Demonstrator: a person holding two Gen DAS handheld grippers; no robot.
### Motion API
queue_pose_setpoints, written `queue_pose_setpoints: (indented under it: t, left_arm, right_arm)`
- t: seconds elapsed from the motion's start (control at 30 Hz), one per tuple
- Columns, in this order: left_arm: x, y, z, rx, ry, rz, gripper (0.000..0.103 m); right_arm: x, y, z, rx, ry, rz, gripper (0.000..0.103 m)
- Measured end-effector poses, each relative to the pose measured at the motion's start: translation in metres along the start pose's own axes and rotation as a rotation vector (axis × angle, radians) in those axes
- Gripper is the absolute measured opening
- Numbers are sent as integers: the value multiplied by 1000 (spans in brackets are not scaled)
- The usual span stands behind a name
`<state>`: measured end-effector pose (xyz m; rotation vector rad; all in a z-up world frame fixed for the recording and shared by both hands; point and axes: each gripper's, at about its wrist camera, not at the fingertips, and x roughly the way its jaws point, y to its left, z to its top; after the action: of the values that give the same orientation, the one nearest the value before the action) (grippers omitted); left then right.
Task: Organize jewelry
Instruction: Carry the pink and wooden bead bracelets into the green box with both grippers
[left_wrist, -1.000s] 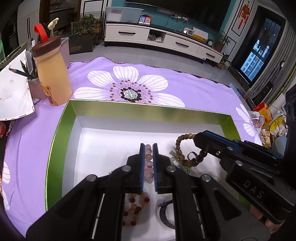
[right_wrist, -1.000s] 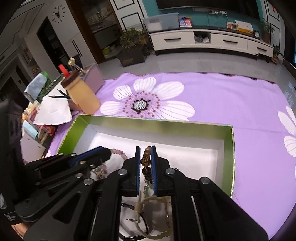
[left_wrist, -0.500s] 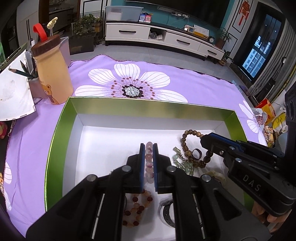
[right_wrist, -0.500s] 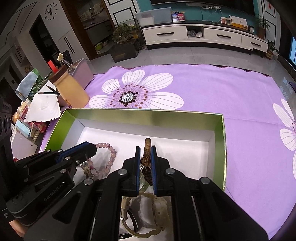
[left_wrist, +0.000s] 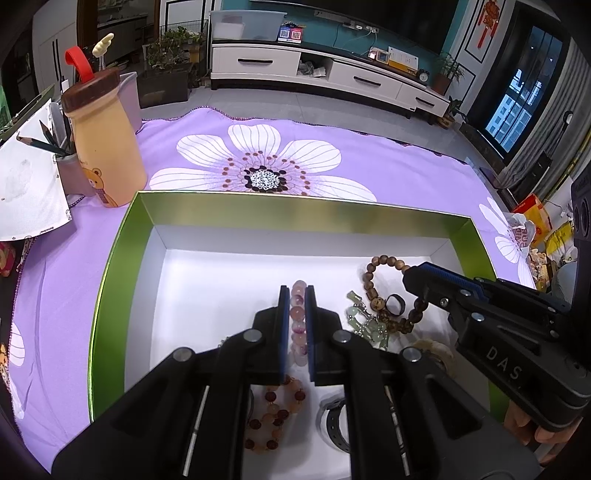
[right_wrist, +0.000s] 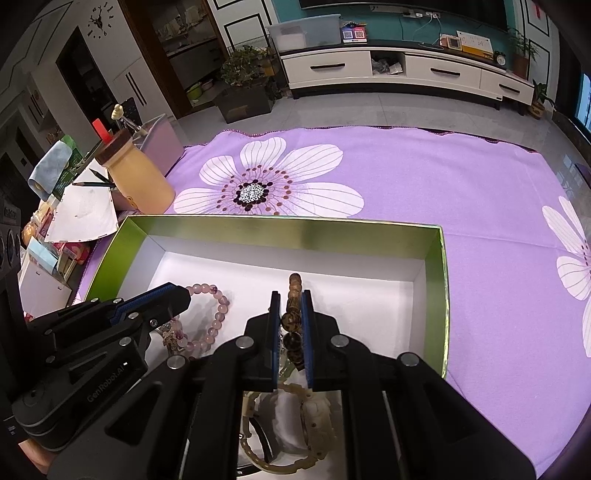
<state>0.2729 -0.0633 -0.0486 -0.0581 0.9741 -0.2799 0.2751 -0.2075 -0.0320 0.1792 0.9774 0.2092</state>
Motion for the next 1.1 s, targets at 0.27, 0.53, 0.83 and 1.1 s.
queue_pose_setpoints:
  t: [0.27,0.53,0.83,1.1]
  left_arm:
    - [2,0,0,-2,11,3,8]
    - [2,1,0,-6,19,7,8]
    - [3,1,0,-9,24,10,8]
    - [4,1,-1,-9,28,12,8]
  right_arm:
    - [2,0,0,0,9,-4,10]
    - [2,0,0,-2,15,-12,10]
    - [2,-1,0,-2,21,-25,10]
    - [3,0,0,-3,26,-25,10]
